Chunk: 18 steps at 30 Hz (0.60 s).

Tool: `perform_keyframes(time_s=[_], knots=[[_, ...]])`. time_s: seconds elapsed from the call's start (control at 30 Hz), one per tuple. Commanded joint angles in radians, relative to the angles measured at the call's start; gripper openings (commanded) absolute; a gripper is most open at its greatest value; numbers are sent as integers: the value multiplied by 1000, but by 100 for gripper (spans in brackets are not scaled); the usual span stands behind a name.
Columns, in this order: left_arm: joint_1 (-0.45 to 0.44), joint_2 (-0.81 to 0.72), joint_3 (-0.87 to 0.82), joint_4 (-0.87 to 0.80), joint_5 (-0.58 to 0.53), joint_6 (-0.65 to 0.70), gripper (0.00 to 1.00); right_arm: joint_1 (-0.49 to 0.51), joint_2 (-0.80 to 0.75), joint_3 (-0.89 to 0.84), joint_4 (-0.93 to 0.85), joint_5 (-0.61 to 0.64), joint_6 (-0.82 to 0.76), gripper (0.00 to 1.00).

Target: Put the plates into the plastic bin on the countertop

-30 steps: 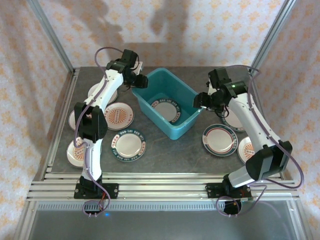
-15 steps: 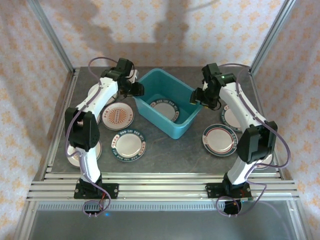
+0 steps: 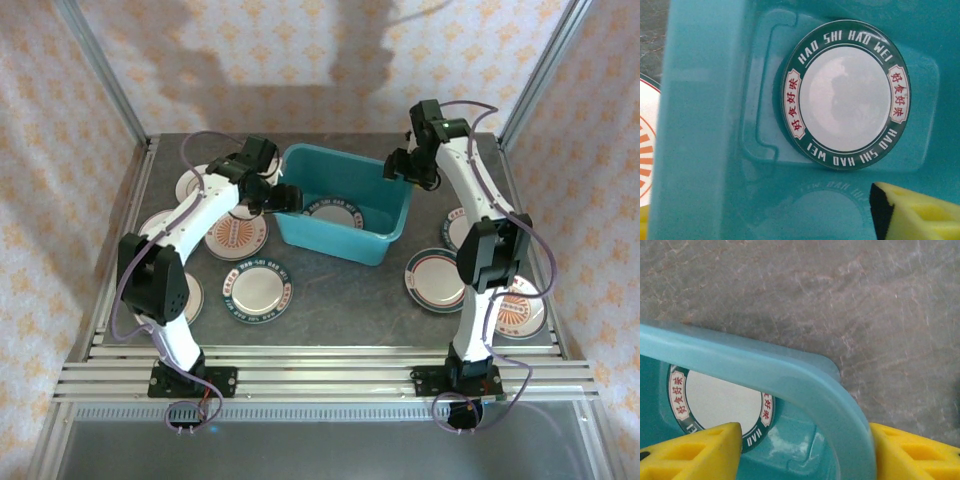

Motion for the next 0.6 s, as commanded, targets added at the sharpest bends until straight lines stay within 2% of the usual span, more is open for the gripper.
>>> perform_keyframes(time_s=[0.0, 0.23, 0.43, 0.57], knots=[[4, -84, 19, 19, -52, 22, 77, 2, 10, 60, -66, -6, -37, 66], [61, -41, 137, -50, -55, 98, 78, -24, -127, -56, -76, 82, -26, 71], [66, 52, 199, -54, -6, 115, 77, -15, -210, -186, -14, -18, -1, 72], [64, 76, 189, -22, 59, 90, 75, 3, -202, -210, 13, -102, -8, 69]])
